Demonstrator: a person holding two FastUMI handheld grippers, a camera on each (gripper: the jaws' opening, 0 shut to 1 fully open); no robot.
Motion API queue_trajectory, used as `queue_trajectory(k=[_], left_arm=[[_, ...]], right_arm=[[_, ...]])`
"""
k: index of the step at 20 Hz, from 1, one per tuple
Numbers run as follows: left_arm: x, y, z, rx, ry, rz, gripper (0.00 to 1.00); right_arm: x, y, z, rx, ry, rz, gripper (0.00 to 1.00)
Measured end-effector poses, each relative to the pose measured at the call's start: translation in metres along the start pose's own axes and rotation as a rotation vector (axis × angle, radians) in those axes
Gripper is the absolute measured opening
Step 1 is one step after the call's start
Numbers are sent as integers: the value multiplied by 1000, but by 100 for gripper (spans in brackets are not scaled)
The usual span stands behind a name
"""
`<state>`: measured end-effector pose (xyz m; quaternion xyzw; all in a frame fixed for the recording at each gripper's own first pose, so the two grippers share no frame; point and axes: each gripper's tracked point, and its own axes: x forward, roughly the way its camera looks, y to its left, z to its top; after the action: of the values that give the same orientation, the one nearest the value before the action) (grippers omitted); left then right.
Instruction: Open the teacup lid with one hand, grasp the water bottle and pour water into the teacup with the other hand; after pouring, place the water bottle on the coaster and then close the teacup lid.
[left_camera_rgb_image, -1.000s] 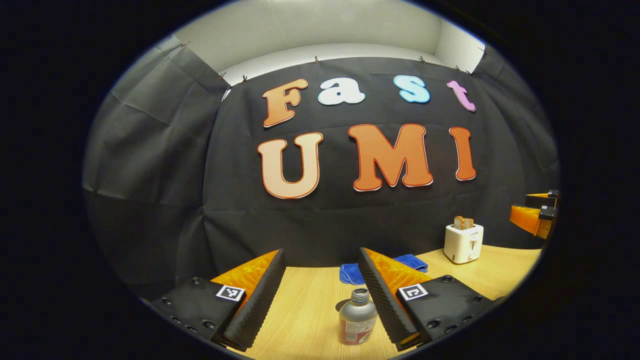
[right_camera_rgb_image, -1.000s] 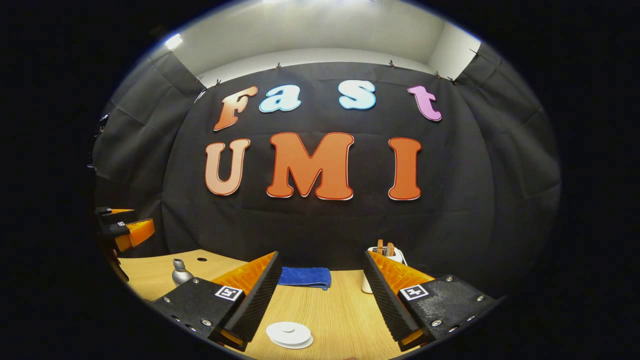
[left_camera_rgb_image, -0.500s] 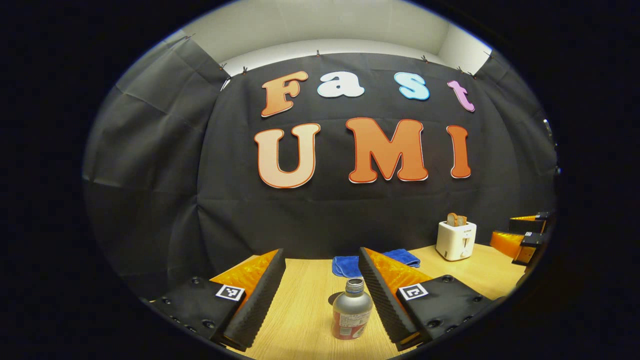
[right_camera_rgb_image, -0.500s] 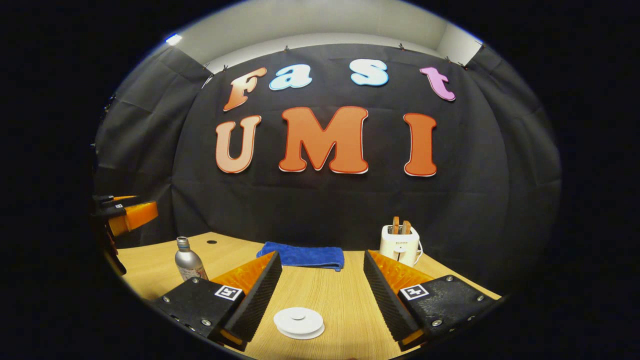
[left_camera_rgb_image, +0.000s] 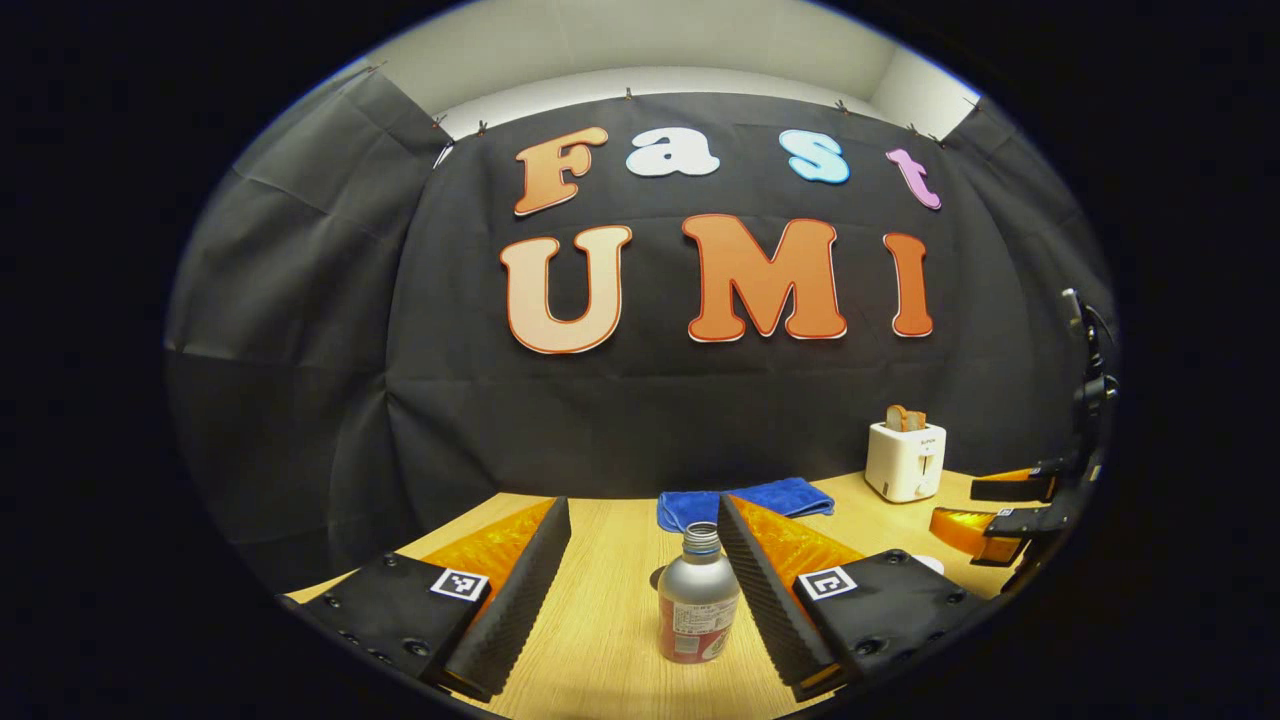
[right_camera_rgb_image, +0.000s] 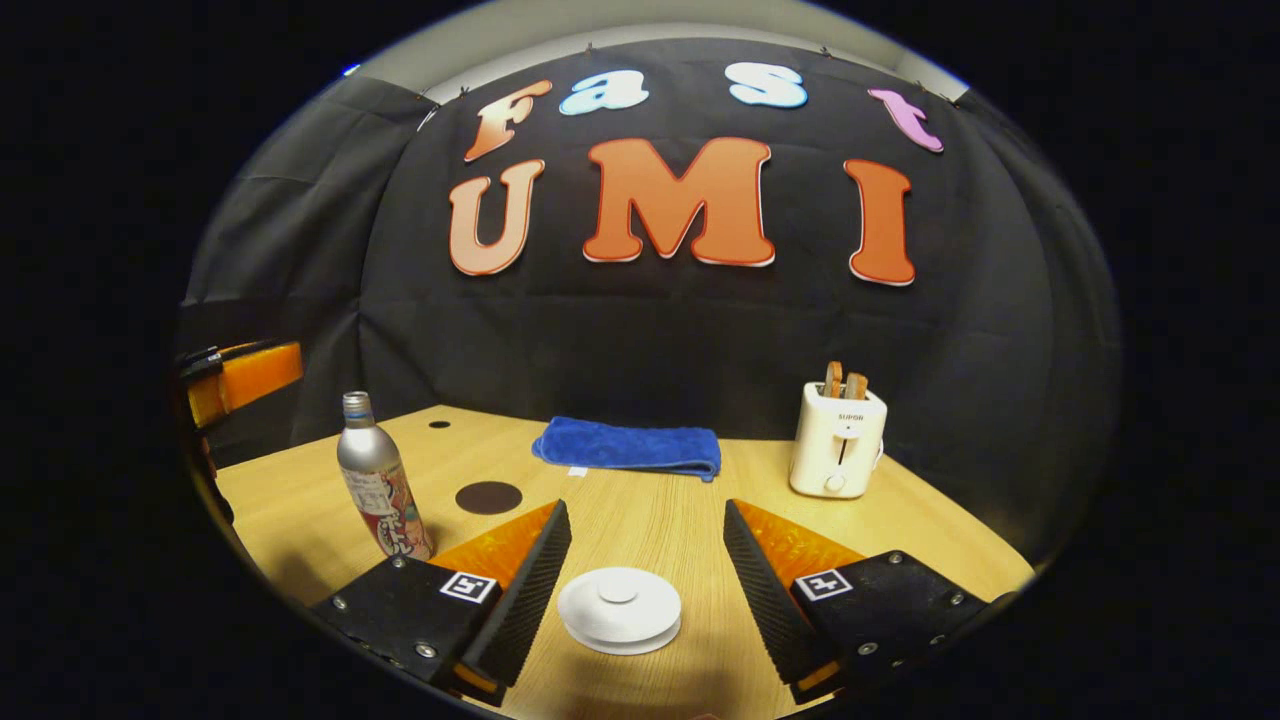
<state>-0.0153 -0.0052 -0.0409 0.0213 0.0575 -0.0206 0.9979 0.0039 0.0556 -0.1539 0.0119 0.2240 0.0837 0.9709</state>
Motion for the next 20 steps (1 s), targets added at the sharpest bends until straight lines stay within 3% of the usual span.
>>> queue_trajectory(k=[7,8,11,14,15,16,20], left_arm=[[5,-4,-17,-8,37,-6,99],[6,-4,-20,-8,44,-7,95],[8,-7,-28,-1,58,-12,97],[12,-12,-35,2,74,-23,95],[13,-13,-36,2,77,-25,95],[14,-13,-38,1,81,-26,95],[17,-12,-45,-6,98,-27,95]], right_arm=[[22,13,-32,-14,85,46,77],[26,16,-35,-16,95,52,75],[33,18,-45,-27,121,59,58],[39,20,-53,-34,139,61,61],[40,20,-56,-45,147,56,52],[42,19,-58,-53,155,53,52],[45,21,-60,-66,162,51,34]])
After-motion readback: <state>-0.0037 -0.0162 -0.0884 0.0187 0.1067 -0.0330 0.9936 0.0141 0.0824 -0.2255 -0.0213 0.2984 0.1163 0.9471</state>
